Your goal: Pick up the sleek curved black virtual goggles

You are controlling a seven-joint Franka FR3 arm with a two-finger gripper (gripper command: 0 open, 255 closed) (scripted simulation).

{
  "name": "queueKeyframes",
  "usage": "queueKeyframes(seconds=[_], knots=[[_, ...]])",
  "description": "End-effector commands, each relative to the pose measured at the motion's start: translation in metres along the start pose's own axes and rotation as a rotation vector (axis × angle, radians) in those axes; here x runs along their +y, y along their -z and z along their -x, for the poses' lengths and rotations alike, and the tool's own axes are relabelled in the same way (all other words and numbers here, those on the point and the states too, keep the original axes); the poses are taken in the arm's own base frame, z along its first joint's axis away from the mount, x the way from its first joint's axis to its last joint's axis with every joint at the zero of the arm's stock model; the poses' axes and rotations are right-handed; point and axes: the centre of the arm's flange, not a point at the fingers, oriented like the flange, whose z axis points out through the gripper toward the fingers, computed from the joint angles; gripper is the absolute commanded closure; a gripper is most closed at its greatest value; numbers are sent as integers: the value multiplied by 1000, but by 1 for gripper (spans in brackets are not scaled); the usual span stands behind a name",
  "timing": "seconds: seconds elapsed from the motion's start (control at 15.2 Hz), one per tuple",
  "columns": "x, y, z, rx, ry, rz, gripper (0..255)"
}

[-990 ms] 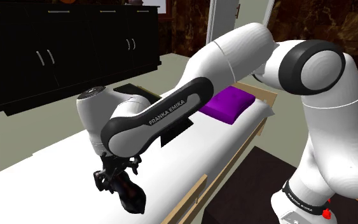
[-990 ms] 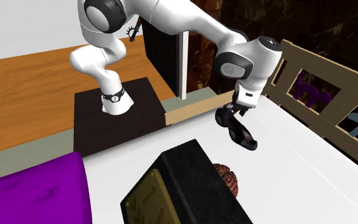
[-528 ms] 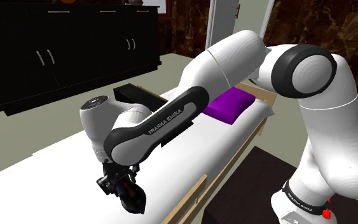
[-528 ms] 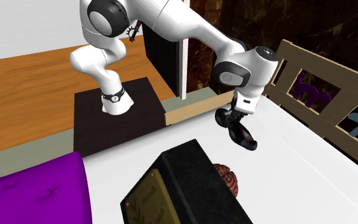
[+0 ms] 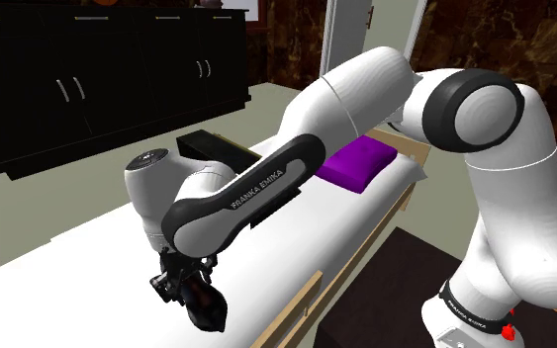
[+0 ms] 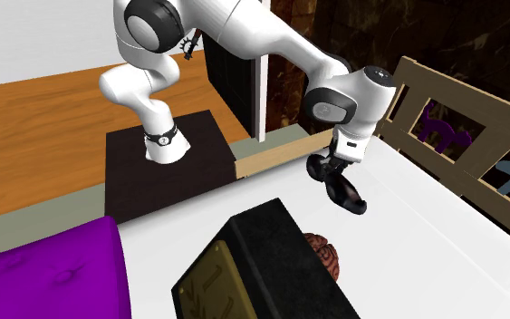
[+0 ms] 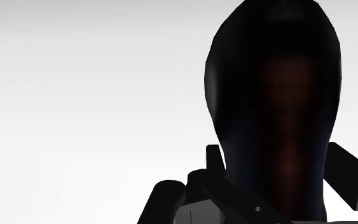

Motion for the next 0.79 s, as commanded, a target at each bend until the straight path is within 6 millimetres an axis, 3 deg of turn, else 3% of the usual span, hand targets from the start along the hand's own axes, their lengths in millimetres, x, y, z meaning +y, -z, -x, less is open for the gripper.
queueKeyframes(seconds=[0.0, 0.73], knots=[[-1, -1, 0, -3, 0, 1, 255], [-1, 56, 6, -3, 0, 1, 255]])
